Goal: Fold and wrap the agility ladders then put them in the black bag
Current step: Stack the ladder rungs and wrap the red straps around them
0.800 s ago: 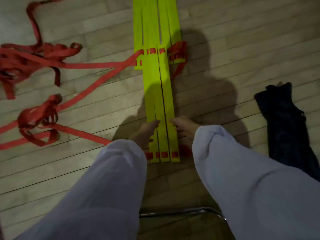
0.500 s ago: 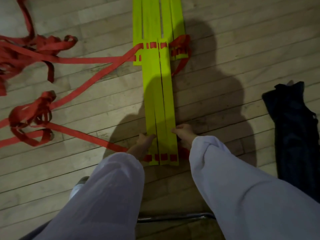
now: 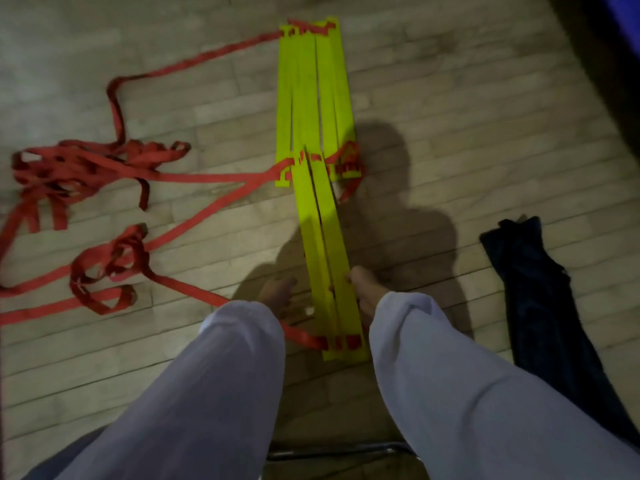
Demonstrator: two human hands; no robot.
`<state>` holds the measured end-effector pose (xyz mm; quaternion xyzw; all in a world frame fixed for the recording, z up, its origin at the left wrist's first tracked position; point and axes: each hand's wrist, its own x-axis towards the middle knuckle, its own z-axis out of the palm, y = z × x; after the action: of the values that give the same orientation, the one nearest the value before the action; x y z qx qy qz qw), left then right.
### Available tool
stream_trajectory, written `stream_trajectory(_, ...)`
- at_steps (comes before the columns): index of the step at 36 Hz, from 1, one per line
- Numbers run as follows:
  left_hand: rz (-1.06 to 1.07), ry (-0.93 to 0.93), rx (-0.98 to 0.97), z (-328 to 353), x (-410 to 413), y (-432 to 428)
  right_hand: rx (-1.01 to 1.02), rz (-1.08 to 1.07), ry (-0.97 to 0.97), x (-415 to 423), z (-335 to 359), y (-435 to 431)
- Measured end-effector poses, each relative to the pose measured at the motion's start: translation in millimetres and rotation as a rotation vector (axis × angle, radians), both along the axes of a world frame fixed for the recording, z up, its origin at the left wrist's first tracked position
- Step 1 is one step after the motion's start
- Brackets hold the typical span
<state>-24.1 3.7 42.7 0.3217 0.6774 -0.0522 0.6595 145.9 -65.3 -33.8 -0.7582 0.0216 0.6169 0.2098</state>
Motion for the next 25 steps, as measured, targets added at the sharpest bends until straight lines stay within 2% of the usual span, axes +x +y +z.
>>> stream_trajectory(2, 0.042, -0.003, 0.040, 17, -3, 0, 0.024, -0.036, 0.015, 3, 18, 3)
stream_trajectory(7, 0.124, -0.119, -0.031, 67, -6, -19, 0.076, -0.137, 0.027, 1, 136, 2)
stream_trajectory(11, 0.186, -0.191, -0.026, 101, -2, -28, 0.140, -0.170, 0.042, 3, 166, -1)
stream_trajectory(12, 0.221, -0.224, -0.039, 110, 0, -30, 0.165, -0.183, 0.065, 5, 154, -2)
stream_trajectory(14, 0.262, -0.335, -0.032, 127, 6, -33, 0.195, -0.106, 0.054, 5, 152, 0)
stream_trajectory(17, 0.224, -0.482, -0.010, 148, 14, -39, 0.255, -0.085, 0.063, -6, 196, -7)
stream_trajectory(21, 0.144, -0.455, -0.022, 163, -1, -46, 0.249, -0.130, -0.019, -21, 229, -16)
stream_trajectory(23, 0.160, -0.382, 0.022, 176, -6, -45, 0.279, -0.096, 0.023, -28, 251, -16)
stream_trajectory(25, 0.161, -0.403, -0.005, 200, -7, -44, 0.309, -0.064, 0.057, -33, 276, -12)
